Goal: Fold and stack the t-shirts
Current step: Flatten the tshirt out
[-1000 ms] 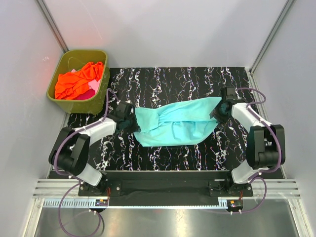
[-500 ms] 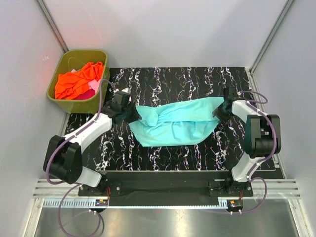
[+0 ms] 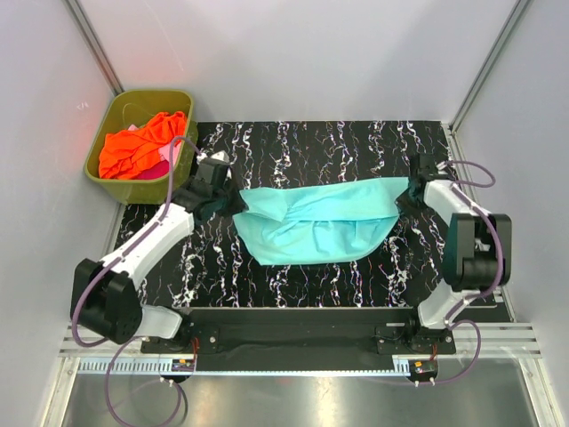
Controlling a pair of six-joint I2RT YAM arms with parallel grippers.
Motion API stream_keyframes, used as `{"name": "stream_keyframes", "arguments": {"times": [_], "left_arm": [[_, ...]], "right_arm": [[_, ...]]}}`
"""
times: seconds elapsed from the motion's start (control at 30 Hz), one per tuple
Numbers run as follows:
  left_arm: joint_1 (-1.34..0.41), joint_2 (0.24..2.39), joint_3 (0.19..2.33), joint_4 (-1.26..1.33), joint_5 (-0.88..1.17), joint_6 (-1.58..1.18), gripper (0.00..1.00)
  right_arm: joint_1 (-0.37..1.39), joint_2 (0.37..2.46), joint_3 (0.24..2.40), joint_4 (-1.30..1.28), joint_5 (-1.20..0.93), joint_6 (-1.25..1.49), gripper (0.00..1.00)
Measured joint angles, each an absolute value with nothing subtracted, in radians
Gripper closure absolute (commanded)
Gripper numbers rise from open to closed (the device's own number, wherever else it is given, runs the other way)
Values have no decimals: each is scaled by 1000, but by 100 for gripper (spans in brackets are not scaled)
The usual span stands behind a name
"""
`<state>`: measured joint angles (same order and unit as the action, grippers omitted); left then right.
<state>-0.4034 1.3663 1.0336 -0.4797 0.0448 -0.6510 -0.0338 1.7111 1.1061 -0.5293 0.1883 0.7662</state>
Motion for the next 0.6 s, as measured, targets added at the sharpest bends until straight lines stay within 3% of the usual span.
{"name": "stream_keyframes", "arguments": {"times": [0.23, 0.37, 0.43, 0.6], "left_arm": [[-395, 1285, 1082, -538, -58, -628, 100], [-386, 1275, 1089, -552, -64, -628, 100], [-384, 1272, 1089, -558, -63, -628, 100], [-385, 1249, 1085, -568, -54, -629, 100]], "right_arm": [[-35, 1486, 1139, -653, 250, 710, 100], [-36, 1440, 1155, -692, 273, 686, 94], [-36, 1439, 1155, -709, 272, 677, 100], [-36, 1434, 1126, -719, 270, 673, 100]]}}
